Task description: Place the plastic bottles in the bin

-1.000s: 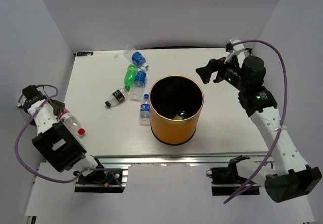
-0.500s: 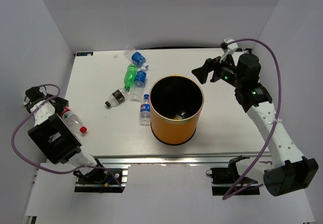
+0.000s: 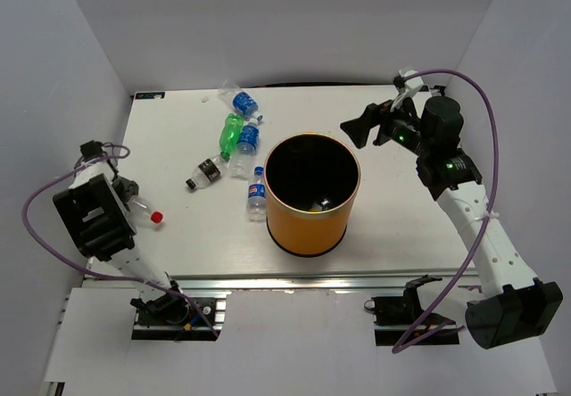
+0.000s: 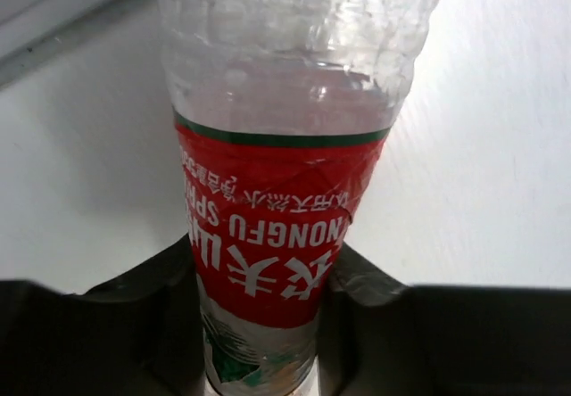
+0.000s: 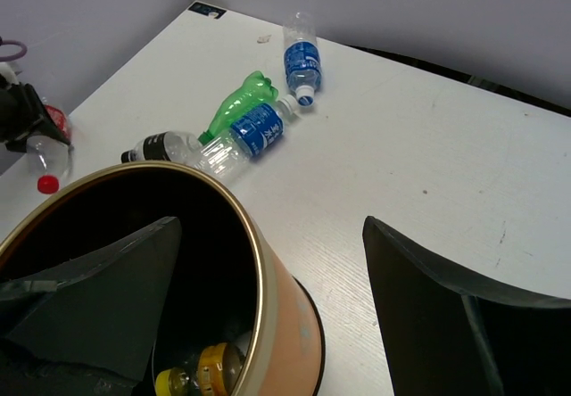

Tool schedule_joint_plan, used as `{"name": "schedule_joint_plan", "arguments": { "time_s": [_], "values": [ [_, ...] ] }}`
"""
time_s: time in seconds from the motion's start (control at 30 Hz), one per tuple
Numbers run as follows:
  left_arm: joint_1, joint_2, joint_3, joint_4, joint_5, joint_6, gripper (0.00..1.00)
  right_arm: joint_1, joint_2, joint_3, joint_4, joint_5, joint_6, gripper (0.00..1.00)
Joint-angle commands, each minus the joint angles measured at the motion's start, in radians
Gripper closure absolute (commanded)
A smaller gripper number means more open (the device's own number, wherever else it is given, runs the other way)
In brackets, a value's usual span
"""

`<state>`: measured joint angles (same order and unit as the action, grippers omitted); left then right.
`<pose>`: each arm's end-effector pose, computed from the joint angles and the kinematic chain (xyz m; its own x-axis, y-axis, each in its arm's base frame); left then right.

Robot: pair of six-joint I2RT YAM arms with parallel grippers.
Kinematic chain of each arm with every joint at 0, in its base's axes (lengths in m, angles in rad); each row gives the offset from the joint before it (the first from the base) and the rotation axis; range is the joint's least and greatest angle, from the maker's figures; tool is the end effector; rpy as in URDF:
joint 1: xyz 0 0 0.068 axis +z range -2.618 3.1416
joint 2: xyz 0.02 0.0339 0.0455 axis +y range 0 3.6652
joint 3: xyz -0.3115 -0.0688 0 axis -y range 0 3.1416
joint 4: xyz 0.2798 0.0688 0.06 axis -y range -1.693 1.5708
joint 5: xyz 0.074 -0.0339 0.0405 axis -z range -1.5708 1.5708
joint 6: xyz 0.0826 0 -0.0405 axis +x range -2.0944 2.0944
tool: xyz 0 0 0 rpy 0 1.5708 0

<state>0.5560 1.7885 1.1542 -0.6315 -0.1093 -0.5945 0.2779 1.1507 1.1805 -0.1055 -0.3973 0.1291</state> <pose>0.3308 0.2162 0.1513 -0.3617 -0.8803 -0.3070 -0.9115 0.4032 -0.0820 0.2995 0.1187 0.4549 -0.1525 0.0800 -0.9851 -0.6094 0.7771 0.1574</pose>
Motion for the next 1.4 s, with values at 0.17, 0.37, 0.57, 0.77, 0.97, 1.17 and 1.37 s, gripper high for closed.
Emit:
{"name": "schedule_joint_plan", "arguments": {
  "time_s": [0.17,0.37,0.57,0.77,0.97,1.17,1.37],
  "values": [
    [-0.266,-0.267,0.371,-0.198,0.011,-0.047,0.67,-0.005,-0.109,-0.022,0.053,0.018,0.014,0.11],
    [-0.794,-0.385,0.585,-0.019,0.220,-0.021,0.62,-0.008,-0.128,-0.028,0.024,0.094,0.041,0.11],
    [-1.203,-0.348,0.650,0.024,0.180,0.067,0.44,-0.011,-0.138,-0.033,0.017,0.115,0.061,0.11],
    [-1.286,-0.432,0.587,-0.037,0.208,0.108,0.17,-0.014,-0.170,-0.062,0.015,0.147,0.052,0.11],
    [-1.288,-0.532,0.496,0.024,0.398,0.172,0.02,-0.014,-0.175,-0.078,0.023,0.153,0.052,0.11],
    [-1.288,-0.586,0.566,-0.152,-0.076,0.319,0.02,-0.014,-0.164,-0.074,0.024,0.140,0.052,0.11],
    [-1.266,-0.774,0.209,0.038,-0.185,0.703,0.02,-0.014,-0.131,-0.070,0.029,0.078,0.032,0.11]
  ]
}}
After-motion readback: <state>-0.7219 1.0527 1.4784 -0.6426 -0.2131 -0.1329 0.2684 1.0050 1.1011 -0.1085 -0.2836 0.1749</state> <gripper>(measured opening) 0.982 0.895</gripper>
